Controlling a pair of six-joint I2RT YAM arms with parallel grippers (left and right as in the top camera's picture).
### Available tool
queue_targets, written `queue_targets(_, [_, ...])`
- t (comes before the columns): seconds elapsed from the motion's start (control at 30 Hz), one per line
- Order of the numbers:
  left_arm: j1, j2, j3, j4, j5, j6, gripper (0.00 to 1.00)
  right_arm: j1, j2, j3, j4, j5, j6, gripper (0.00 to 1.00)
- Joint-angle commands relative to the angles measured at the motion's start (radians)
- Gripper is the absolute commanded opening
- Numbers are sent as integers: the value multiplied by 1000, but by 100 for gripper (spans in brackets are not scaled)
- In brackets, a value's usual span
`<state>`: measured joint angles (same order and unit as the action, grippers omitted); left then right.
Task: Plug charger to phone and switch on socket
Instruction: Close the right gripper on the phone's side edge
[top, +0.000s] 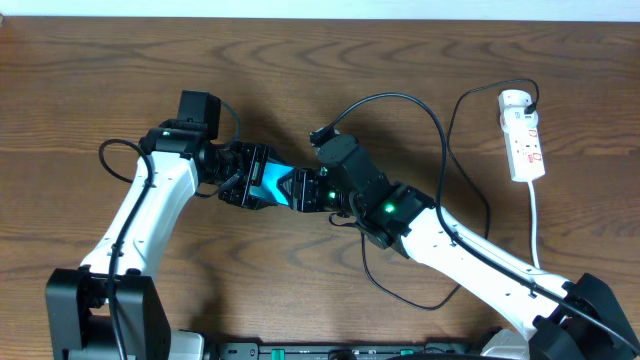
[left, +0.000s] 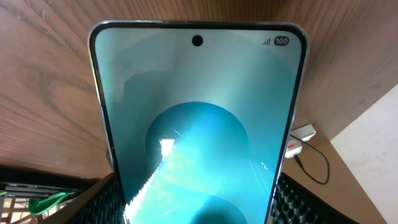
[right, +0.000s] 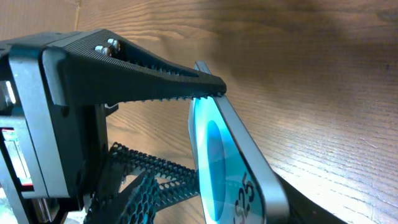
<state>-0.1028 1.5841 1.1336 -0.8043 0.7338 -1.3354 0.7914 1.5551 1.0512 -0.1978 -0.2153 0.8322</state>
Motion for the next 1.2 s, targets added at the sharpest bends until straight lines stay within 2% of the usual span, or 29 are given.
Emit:
queue_targets(0.0, [-2,-7,13,-1,53,-6,7,12,3,14,-5,11,5,47])
queue_targets(0.4, [-2,-7,13,2,67,-5,7,34,3,14,-19,61,5,47])
queue_targets(0.5, [-2,-7,13,2,67,-5,7,35,3,14,-24,72,5,42])
queue_targets(0.77, [-2,-7,13,2,67,-5,7,35,32,14,-26,78,10,40])
queue_targets(0.97, [-2,-7,13,2,66,-4,7,35,55,14,-21,78,20,31])
queue_targets(1.17, [-2,-7,13,2,66,-4,7,35,55,14,-10,79,20,33])
